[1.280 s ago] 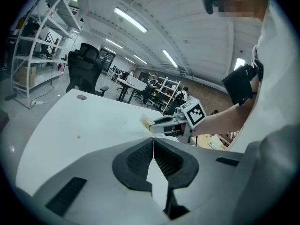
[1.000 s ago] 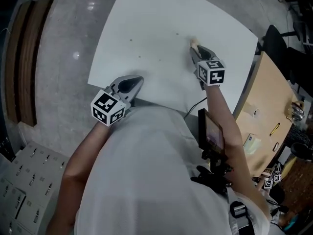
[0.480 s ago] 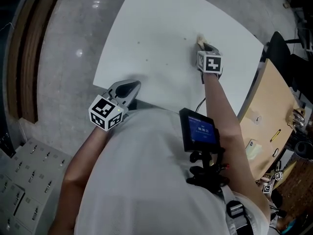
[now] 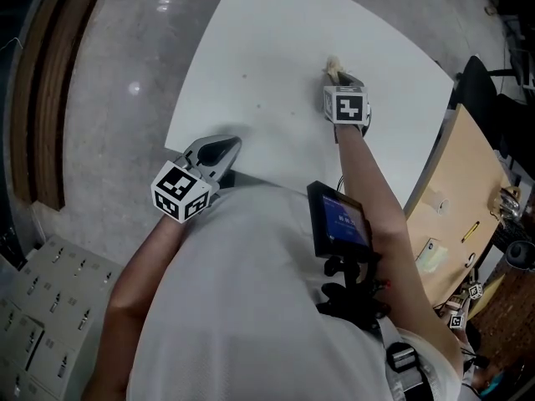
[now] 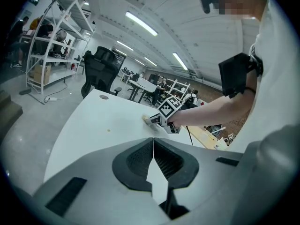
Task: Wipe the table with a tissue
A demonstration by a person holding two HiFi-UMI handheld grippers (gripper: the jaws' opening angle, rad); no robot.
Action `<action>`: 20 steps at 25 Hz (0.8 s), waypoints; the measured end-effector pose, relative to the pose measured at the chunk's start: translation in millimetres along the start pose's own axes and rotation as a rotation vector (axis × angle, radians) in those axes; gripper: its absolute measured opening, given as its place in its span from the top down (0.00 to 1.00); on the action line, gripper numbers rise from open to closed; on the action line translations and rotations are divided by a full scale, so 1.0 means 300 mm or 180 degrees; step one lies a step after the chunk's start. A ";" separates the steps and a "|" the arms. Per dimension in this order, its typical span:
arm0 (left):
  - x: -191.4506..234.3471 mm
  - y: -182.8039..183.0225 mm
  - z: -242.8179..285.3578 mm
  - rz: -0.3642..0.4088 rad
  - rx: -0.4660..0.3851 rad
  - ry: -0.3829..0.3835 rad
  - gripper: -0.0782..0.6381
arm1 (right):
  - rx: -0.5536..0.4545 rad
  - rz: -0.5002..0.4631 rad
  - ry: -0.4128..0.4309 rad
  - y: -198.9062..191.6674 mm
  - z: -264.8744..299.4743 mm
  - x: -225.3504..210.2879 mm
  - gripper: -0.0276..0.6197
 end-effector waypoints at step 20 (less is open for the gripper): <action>0.057 0.028 -0.033 0.0091 0.0099 -0.0083 0.88 | -0.0267 -0.1306 0.0924 0.057 -0.053 0.378 0.81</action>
Point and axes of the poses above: the fingertips, and each gripper's own axes: z forward along the fingers, x to its left, y out of its top, the point moved 2 cm from there along -z, backward along the fingers, and after that the axes turned 9 degrees about -z, right-handed, at the moved point
